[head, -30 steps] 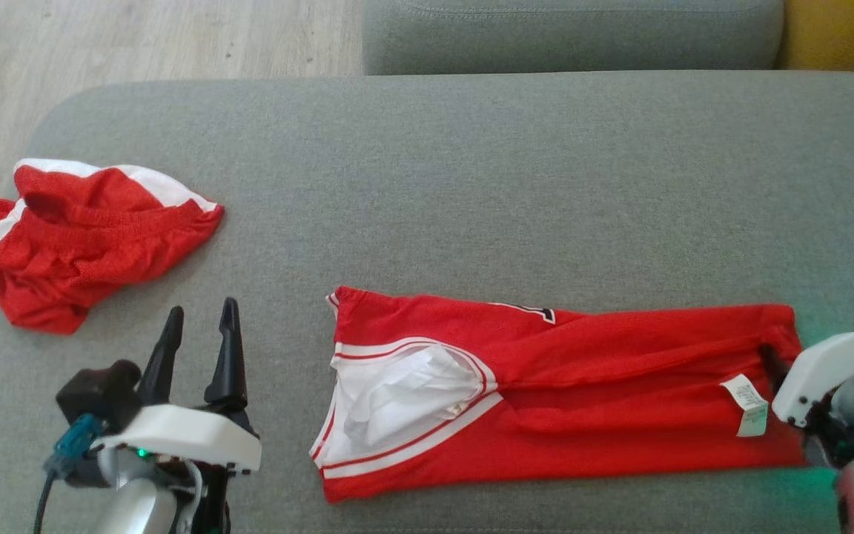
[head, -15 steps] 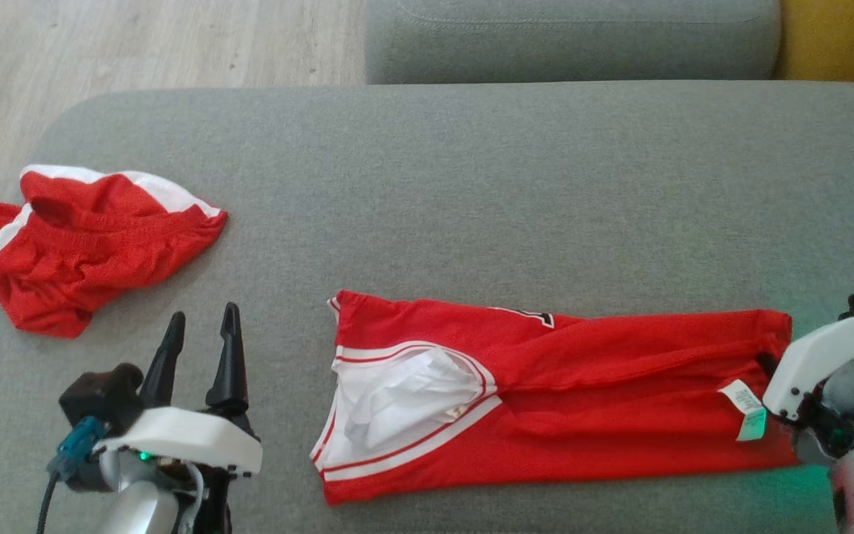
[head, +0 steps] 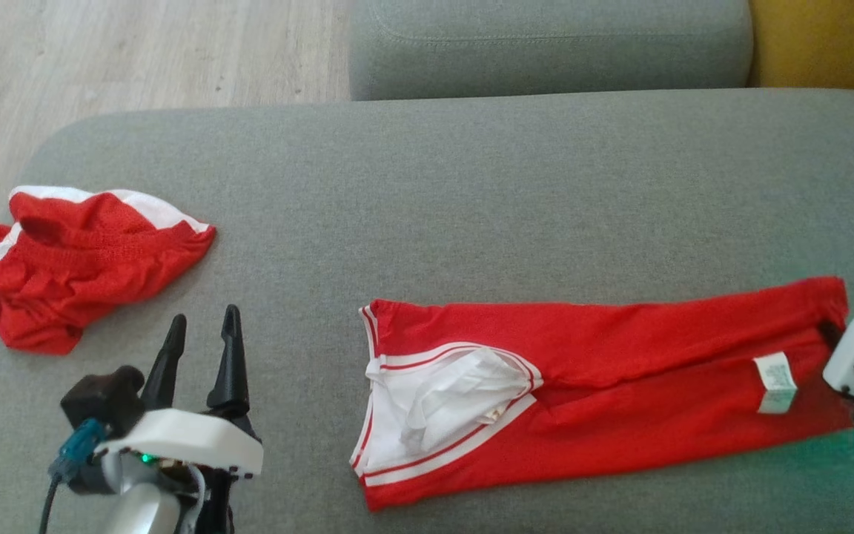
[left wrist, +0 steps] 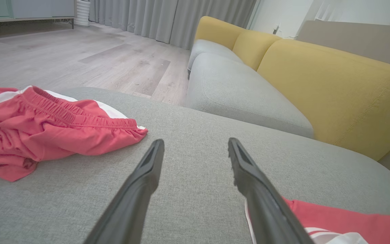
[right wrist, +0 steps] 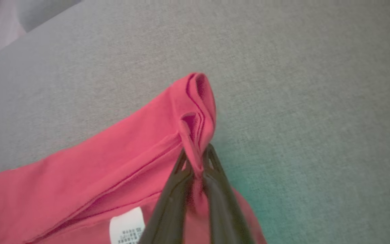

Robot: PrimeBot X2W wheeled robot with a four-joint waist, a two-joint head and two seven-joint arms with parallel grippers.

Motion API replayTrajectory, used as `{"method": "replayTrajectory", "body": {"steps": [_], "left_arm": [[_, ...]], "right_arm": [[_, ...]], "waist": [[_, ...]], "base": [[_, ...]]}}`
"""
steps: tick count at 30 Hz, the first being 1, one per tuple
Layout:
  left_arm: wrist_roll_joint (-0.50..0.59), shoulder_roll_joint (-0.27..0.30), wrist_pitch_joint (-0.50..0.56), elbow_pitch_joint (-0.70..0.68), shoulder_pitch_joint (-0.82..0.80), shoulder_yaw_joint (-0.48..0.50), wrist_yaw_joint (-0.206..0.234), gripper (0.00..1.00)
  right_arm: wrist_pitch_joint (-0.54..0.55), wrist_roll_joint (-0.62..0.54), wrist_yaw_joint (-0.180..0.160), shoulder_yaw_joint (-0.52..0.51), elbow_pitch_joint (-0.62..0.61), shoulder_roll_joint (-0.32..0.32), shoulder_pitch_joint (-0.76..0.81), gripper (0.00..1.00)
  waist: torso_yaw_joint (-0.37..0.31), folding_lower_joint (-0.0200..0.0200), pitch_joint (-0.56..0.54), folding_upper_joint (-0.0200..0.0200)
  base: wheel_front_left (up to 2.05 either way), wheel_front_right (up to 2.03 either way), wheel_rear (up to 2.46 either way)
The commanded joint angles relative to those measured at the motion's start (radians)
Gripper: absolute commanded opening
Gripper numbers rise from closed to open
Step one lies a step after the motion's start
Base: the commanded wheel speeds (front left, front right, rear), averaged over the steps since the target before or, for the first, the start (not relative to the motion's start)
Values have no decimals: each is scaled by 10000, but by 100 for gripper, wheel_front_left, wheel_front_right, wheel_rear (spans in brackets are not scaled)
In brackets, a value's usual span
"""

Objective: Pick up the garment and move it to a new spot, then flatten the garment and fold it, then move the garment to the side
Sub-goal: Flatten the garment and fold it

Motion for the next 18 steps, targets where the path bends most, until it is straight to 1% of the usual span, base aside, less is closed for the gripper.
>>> {"method": "replayTrajectory", "body": {"steps": [1, 6, 12, 15, 18], "left_arm": [[98, 79, -122, -274, -330, 437, -39, 100], [59, 78, -122, -134, -287, 470, -124, 100], [46, 16, -120, 24, -268, 418, -147, 100], [40, 18, -118, 71, -288, 410, -153, 100], [33, 29, -103, 136, -306, 370, -188, 100]], "right_arm": [[82, 136, -7, 185, -591, -186, -193, 0], [1090, 1119, -7, 355, -2078, 443, 190, 0], [2635, 2737, -7, 539, -4081, 1642, 847, 0], [3278, 3550, -7, 574, -4618, 2159, 1073, 0], [3585, 4071, -7, 689, -4711, 2421, 1165, 0]], "waist": [[-12, 0, -47, 0], [3, 0, -237, 0], [285, 0, -427, 0], [555, 0, -466, 0], [923, 0, -491, 0]], "base": [[0, 0, 0], [0, 0, 0], [0, 0, 0], [0, 0, 0], [0, 0, 0]]}}
